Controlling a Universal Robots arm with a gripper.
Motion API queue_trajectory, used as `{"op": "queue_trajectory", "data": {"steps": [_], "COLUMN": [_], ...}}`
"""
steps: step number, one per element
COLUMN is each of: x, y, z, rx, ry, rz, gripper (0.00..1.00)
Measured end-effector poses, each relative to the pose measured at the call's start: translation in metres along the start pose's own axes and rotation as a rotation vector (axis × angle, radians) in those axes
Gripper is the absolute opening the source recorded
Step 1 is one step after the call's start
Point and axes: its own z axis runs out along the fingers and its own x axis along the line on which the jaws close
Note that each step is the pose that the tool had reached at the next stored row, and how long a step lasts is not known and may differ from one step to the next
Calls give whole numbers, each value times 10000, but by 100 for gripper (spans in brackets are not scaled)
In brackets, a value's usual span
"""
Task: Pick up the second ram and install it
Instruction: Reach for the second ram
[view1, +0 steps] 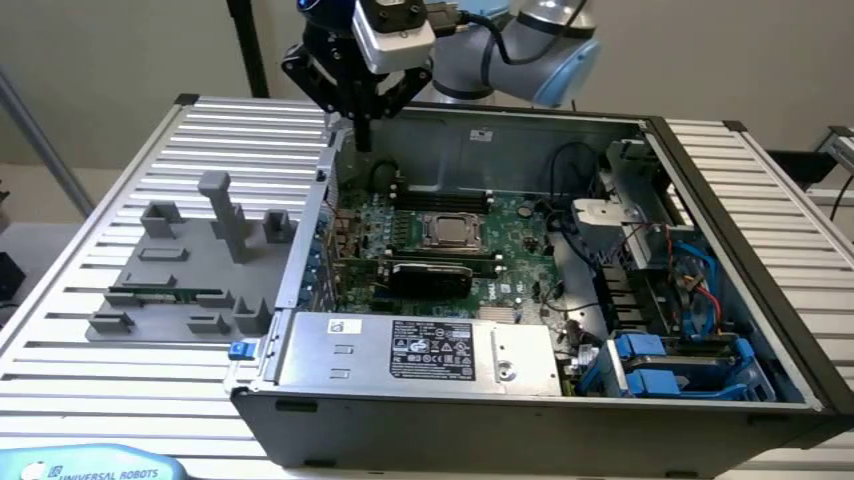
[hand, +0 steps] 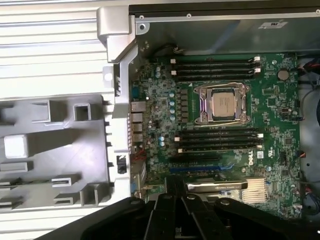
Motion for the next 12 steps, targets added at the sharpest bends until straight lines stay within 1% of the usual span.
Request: {"op": "queue_trajectory", "data": {"steps": [9, 12], "x": [402, 538], "y": [-92, -115], "z": [-8, -5], "rx": [0, 8], "ry": [-1, -1], "rz": [0, 0], "gripper": [11, 11]}}
